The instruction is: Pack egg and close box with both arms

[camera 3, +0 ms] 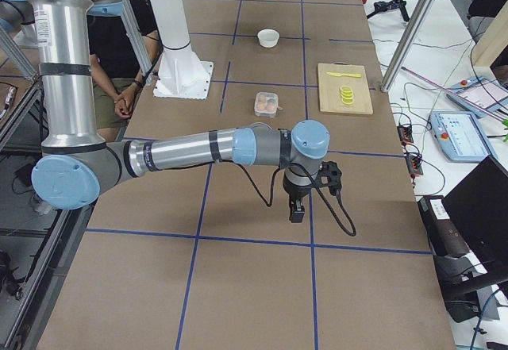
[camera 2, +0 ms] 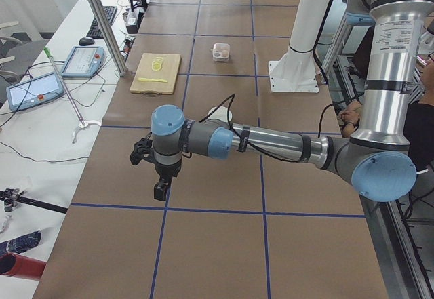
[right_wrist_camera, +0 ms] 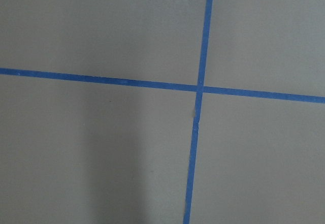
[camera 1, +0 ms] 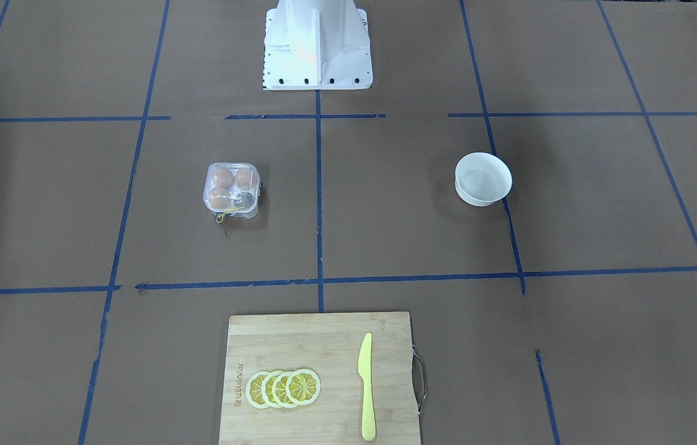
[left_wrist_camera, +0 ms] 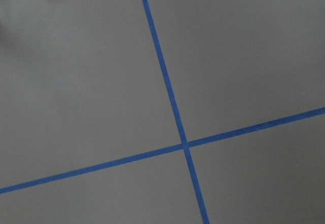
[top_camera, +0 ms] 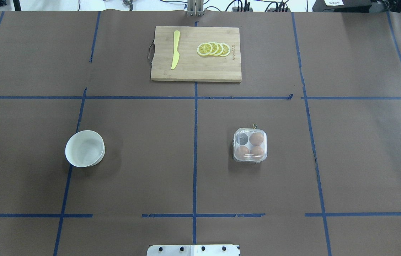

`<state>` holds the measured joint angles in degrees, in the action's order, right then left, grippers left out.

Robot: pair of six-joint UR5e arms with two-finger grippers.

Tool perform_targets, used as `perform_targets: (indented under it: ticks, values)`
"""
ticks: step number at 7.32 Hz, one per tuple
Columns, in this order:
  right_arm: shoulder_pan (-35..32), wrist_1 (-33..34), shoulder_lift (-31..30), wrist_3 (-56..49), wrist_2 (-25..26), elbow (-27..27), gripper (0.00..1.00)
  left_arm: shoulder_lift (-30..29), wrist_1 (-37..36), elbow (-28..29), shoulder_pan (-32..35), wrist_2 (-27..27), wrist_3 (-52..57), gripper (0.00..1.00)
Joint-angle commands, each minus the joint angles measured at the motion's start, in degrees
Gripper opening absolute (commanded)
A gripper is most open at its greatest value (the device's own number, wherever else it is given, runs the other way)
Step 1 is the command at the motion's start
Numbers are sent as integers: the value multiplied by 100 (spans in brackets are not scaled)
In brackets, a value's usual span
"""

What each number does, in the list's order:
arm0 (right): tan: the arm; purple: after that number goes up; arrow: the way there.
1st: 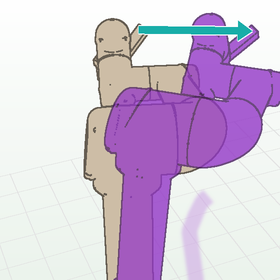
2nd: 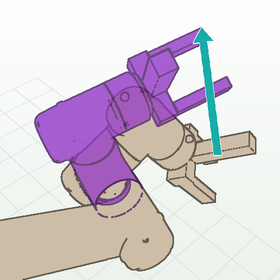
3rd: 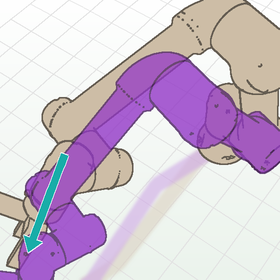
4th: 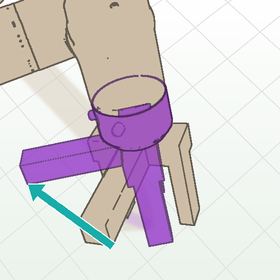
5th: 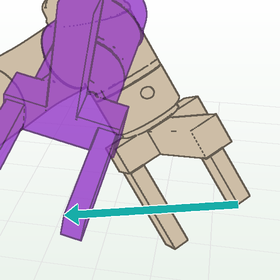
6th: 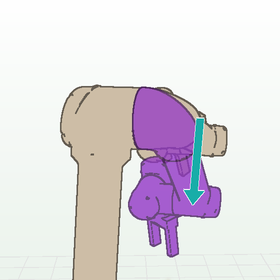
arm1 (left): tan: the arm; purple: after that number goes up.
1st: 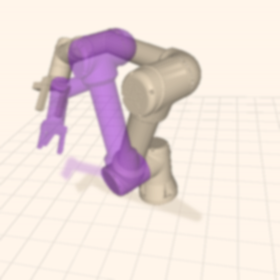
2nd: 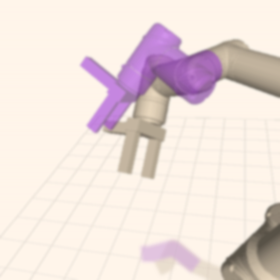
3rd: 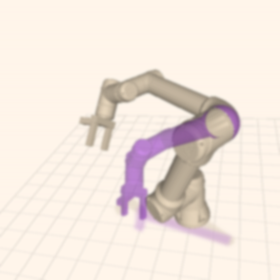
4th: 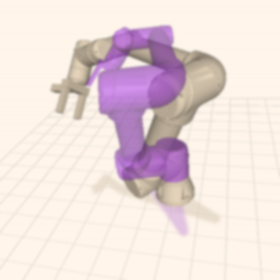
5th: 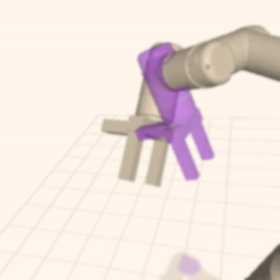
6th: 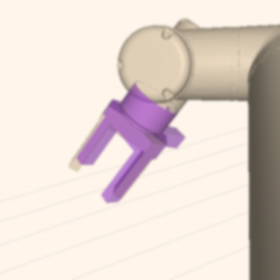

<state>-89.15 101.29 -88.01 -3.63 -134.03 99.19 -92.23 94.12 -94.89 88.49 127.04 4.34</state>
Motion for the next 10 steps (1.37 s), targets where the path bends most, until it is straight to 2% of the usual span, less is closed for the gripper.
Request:
perform_targets:
  ticks: [1, 4, 6, 9, 10]
  values:
    - [-76, -4, -41, -15, 26, -49, 100, 161, 19, 67, 19, -4, 5, 100]
    - [-234, -31, -155, -32, 17, -453, 100, 373, 37, 58, 19, 4, 14, 100]
    - [-270, -852, -391, 37, -9, -698, 100, 373, 37, 42, 19, 22, 14, 100]
    - [-313, -901, -331, 56, -27, -717, 100, 364, 63, 129, 19, 180, -39, 100]
    - [-340, -901, -322, 64, -62, -691, 100, 503, 315, 129, 19, 215, -187, 100]
